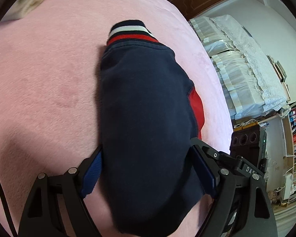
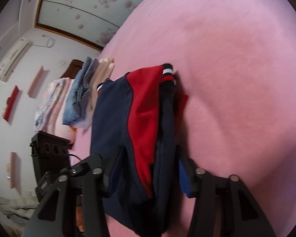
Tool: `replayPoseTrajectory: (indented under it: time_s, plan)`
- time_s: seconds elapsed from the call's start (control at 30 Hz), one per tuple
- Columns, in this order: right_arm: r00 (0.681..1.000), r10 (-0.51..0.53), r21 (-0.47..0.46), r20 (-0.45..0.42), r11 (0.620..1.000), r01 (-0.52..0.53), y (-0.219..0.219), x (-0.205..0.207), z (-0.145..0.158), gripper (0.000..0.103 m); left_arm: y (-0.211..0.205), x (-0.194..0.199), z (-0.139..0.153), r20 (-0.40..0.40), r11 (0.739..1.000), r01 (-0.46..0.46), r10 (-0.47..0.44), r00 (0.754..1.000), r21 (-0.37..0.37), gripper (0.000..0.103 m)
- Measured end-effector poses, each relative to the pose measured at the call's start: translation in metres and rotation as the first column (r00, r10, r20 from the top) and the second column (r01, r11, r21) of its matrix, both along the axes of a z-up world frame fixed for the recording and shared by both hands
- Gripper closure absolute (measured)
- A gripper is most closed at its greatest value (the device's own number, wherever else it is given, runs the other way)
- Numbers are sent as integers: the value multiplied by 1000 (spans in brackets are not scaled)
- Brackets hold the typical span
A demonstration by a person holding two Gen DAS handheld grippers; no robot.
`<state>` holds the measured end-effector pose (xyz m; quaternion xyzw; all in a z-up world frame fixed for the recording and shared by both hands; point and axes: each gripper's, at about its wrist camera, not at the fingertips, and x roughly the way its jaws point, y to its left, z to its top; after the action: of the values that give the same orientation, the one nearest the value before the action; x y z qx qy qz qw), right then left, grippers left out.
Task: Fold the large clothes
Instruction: 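Lift the jacket bundle with both grippers and carry it toward the jeans stack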
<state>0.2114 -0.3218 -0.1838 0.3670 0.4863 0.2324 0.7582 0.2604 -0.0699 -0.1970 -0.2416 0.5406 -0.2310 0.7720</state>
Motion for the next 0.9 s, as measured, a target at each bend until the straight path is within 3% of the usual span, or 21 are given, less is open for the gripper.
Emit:
replayPoseTrajectory:
  time_s: [0.13, 0.3, 0.5, 0.9]
  plan:
    - [1000, 4, 36, 11, 999, -5, 3, -1, -1, 74, 0, -1, 3, 5, 1000, -1, 1, 1000, 13, 22]
    - [998, -33, -3, 48, 999, 33, 11, -15, 14, 79, 3, -14, 19, 30, 999, -22, 21, 999, 42, 41]
    - [995, -49, -69, 83, 996, 55, 33, -49, 40, 82, 9, -42, 52, 76, 993, -12, 3, 997, 118, 45]
    - [991, -60, -10, 123, 998, 62, 99, -130, 90, 82, 61, -132, 129, 121, 981, -1, -23, 992, 194, 44]
